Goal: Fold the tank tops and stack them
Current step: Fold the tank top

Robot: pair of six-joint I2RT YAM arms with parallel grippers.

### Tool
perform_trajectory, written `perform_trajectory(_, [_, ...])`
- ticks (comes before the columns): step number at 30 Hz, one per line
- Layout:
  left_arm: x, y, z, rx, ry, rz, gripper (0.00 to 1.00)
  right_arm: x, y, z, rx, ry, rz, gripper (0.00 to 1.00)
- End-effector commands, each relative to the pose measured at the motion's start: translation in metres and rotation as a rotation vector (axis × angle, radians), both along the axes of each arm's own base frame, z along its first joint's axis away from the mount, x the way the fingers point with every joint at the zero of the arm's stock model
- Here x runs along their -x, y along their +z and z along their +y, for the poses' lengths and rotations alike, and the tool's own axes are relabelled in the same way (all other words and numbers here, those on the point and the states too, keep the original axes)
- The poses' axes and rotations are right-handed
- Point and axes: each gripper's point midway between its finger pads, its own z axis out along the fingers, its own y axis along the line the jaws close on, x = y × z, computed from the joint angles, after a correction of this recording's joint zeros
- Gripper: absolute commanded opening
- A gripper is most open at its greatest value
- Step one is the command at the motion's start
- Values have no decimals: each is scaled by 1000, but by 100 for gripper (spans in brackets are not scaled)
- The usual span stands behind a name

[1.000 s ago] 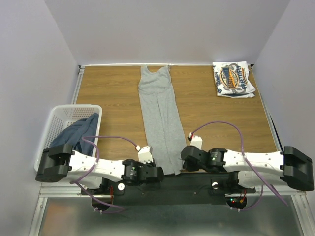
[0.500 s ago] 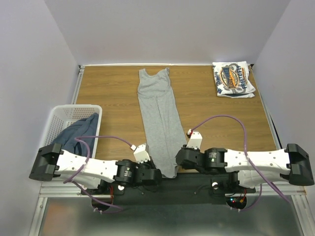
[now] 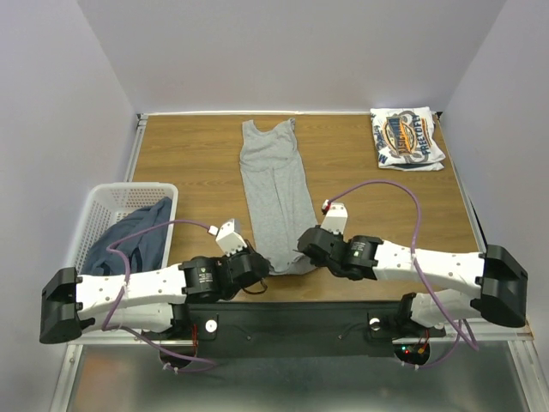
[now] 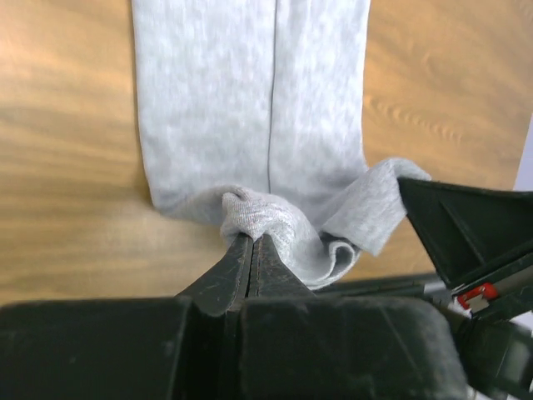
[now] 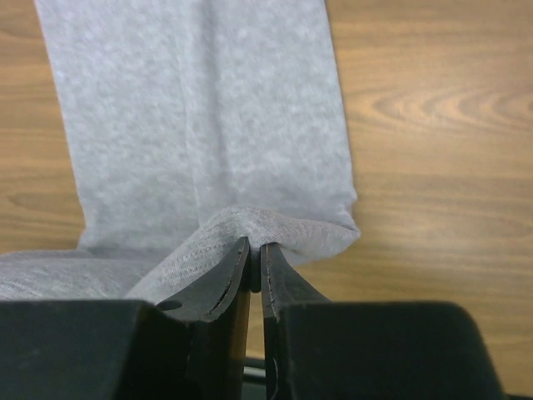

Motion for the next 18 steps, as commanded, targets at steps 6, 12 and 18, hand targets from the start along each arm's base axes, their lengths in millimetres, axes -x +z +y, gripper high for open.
perform_trajectory(6, [-54, 17, 26, -90, 62, -166, 0, -59, 35, 22, -27, -32, -168, 12])
perform_trajectory(12, [-91, 37, 31, -102, 90, -246, 0, -92, 53, 21, -39, -51, -211, 11])
perform_trajectory(18, [-138, 51, 37, -160, 124, -288, 0, -136, 65, 24, -40, -46, -245, 10])
